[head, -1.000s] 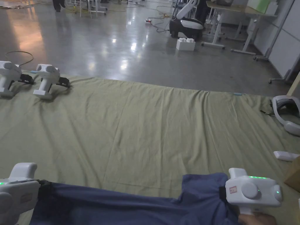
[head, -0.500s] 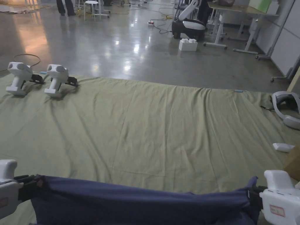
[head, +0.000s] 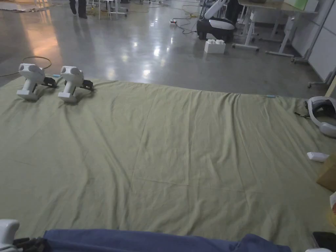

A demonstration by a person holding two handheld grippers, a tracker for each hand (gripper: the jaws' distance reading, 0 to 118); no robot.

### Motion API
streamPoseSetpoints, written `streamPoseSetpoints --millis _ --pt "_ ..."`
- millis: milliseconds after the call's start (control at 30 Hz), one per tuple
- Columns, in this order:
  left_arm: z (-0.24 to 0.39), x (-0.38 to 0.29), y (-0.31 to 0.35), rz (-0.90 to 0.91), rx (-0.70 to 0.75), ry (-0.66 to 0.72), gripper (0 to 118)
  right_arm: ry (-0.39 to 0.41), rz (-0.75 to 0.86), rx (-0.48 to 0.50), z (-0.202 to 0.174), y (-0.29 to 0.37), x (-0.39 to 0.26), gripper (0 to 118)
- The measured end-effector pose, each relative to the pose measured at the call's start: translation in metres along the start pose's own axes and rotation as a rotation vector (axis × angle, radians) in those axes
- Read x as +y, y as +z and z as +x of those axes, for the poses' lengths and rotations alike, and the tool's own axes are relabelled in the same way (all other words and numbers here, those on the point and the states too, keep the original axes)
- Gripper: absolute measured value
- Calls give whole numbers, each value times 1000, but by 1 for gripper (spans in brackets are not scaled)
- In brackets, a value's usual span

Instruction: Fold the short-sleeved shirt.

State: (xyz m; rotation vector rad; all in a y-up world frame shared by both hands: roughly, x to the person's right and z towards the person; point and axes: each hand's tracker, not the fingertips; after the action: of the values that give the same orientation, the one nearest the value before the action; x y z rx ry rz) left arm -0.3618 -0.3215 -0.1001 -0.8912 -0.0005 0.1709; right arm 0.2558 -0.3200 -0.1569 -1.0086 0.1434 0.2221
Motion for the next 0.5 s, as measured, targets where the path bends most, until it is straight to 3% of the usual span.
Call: streamPoseSetpoints --millis 167,233,300,333,400,467,500 --pt "2 -15 -20 -63 39 -13 9 24 -6 2 -10 -22 -14 5" --pt "4 -18 -25 -75 51 -3 17 55 5 -33 -14 -29 -14 7" --pt "5 -20 -30 -84 68 18 22 58 0 -43 -18 -33 -12 21" --pt "-4 -23 -41 -82 66 30 32 57 -5 -52 -19 -32 -10 29" --pt "-7 -21 -37 -59 57 66 64 56 5 -84 -19 -25 -6 46" --pt "-3 -14 -29 -21 61 88 68 44 69 -118 -17 -10 2 75" --pt "-1 -9 -25 20 61 89 68 33 103 -128 -16 -3 7 77"
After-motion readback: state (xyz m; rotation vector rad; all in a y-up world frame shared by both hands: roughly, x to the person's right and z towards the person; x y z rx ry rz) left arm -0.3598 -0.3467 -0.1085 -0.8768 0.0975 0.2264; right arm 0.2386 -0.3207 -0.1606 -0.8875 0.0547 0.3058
